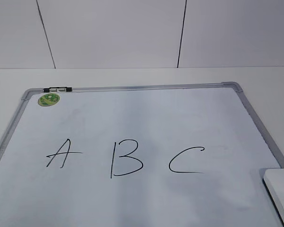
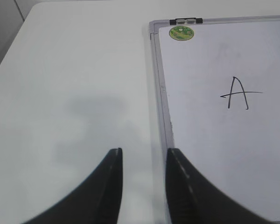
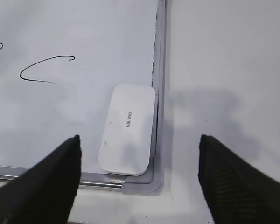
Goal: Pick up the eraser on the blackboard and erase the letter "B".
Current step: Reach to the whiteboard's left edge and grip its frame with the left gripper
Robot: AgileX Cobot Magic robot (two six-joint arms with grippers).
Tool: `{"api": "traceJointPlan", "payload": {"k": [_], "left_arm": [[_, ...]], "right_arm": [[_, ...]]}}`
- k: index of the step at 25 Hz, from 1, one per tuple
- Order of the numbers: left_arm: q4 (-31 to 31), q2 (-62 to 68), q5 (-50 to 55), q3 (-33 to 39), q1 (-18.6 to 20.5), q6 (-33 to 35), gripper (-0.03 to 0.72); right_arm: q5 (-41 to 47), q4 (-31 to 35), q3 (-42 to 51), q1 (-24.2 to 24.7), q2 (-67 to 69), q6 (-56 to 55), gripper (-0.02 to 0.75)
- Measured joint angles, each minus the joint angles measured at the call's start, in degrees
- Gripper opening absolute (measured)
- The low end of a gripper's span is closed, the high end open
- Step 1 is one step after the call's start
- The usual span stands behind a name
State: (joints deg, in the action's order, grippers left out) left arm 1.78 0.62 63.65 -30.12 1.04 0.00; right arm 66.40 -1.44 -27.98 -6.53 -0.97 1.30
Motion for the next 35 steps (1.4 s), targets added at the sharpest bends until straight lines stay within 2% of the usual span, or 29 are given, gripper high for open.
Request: {"api": "traceJointPlan", "payload": {"k": [35], "left_arm": [[0.29,0.0,0.0,0.0,0.0,0.0,0.239]], "right_arm": [[0.0,0.26,0.0,0.0,0.0,0.0,0.587]]}}
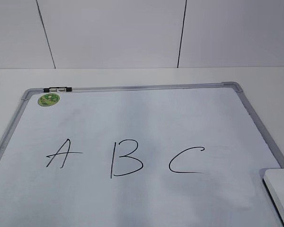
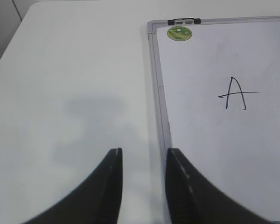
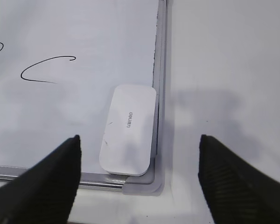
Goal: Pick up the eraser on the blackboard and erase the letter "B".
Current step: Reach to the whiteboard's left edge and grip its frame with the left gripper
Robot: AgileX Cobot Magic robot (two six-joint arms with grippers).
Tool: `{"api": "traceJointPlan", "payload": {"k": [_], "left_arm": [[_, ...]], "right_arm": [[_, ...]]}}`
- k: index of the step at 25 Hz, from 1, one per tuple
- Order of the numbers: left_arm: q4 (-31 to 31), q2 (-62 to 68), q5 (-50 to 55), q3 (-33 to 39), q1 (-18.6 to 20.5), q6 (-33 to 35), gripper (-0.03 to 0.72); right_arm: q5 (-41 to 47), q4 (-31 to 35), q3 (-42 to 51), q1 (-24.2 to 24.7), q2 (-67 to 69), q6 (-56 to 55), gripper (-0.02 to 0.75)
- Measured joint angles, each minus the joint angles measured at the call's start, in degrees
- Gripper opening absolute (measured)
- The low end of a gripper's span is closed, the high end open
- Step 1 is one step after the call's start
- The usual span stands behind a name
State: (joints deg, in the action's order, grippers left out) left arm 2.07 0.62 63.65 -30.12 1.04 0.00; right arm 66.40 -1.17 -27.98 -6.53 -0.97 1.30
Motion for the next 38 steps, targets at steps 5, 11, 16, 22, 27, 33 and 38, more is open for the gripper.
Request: {"api": "traceJointPlan", "payload": {"k": [5,11,16,22,27,33,38], "left_arm": [[0.14,0.0,0.0,0.0,0.0,0.0,0.239],[0.14,0.0,0.0,0.0,0.0,0.0,0.239],[0.18,0.67,0.0,0.0,0.0,0.0,0.239],[0.18,8.22,0.0,-0.24,0.0,0.0,0.239],[0.27,14.52,0.0,-2.35,0.0,0.0,0.239],[0.41,23.65,0.1,-4.19,0.0,0.0,0.239],[1.57,34.03,0.46,-7.11,0.0,0.0,0.239]], "right_arm": [[0.0,0.0,0.0,0.0,0.0,-0.12,0.587],[0.2,0.24,-0.37,0.0,1.76,-0.57,0.587],[0.86,1.17,-1.83,0.0,7.49,-1.63,0.587],[3.65,2.15,-6.28,0.0,14.75,-2.9,0.587],[5.63,2.63,-8.74,0.0,21.22,-5.98,0.587],[5.76,5.3,-10.24,0.09,27.62,-7.21,0.587],[5.76,7.15,-11.49,0.09,32.58,-7.91,0.587]]}}
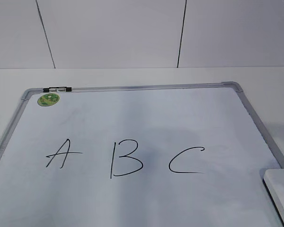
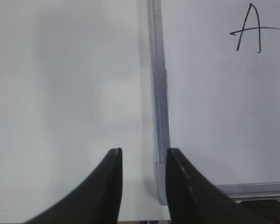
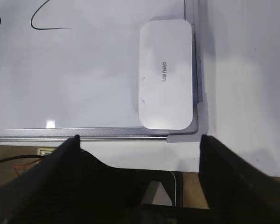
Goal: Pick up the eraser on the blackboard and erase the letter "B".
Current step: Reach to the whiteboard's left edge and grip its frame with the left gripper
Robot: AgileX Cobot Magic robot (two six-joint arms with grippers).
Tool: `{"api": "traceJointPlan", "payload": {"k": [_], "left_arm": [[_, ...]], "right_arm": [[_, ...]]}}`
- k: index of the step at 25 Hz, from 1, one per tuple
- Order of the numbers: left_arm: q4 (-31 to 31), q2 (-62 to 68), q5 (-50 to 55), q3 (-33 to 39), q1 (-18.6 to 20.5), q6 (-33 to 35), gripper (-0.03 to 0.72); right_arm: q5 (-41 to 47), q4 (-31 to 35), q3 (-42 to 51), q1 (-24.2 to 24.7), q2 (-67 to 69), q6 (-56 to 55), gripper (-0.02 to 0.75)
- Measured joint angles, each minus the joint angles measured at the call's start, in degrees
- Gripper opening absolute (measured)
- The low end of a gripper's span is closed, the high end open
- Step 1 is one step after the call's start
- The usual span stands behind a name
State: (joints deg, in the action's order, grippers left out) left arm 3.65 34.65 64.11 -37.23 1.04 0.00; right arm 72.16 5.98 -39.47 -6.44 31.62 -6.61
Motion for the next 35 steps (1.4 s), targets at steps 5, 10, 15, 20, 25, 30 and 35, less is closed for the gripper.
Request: {"api": "traceJointPlan", "payload": {"k": [5,10,15,20,25,30,35], "left_arm": [[1.16,11.98,2.04,-5.2,0.0,0.36,0.239],[1.18,25.48,4.08,-11.91,0.0,2.32,0.239],[1.94,35.58,4.08,-18.14,0.0,4.2,0.239],[3.95,43.76,3.15,-22.58,0.0,6.48,0.239],[6.02,50.34,-1.46,-23.43,0.0,9.32,0.239],[6.47,56.9,-5.12,-23.43,0.0,11.07,0.239],[7.2,62.43,-8.05,-23.84,0.0,11.99,0.239]], "right_arm": [[0.0,0.26,-0.02,0.0,5.51,-0.15,0.587],[-0.21,0.4,-0.57,0.0,9.37,-0.29,0.587],[-0.29,0.4,-1.27,0.0,10.29,-0.29,0.586],[-0.34,0.4,-1.27,0.0,10.42,-0.8,0.586],[-0.34,0.4,-1.27,0.0,10.42,-1.64,0.586],[-0.34,0.4,-1.27,0.0,10.42,-1.64,0.587],[-0.34,0.49,-1.27,0.0,10.42,-1.64,0.587]]}}
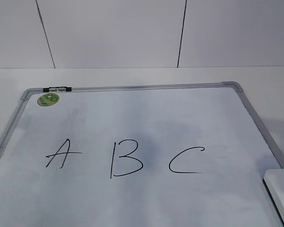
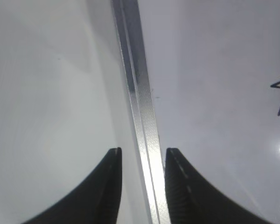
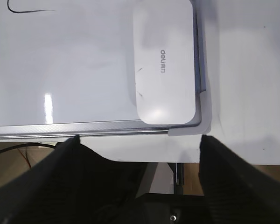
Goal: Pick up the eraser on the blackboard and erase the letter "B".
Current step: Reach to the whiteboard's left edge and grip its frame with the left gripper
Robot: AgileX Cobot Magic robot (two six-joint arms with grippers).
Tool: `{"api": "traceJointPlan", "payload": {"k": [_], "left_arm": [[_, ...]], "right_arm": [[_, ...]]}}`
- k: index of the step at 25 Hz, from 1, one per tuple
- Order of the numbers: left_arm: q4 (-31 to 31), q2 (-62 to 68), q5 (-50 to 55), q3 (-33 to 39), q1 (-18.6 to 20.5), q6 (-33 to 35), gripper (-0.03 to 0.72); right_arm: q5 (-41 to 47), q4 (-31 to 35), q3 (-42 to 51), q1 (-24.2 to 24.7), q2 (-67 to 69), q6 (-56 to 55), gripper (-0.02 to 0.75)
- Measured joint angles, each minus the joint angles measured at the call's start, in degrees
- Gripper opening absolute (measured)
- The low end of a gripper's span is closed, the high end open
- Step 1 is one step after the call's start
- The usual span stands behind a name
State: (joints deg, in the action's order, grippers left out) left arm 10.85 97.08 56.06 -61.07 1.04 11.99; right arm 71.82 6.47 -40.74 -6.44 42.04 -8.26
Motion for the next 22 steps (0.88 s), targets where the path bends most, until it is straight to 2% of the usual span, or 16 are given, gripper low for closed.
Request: {"api": "traceJointPlan", "payload": {"k": [7,22], "left_arm": [[1.35,4.05,-1.4,-2.81,0.0,1.04,0.239],[1.48,9.56,-3.13,-3.27,0.0,1.88,0.239]], "right_arm": [[0.0,0.0,0.0,0.0,0.0,-0.33,0.587],[0.0,0.0,0.0,0.0,0.09,-1.04,0.587]]}}
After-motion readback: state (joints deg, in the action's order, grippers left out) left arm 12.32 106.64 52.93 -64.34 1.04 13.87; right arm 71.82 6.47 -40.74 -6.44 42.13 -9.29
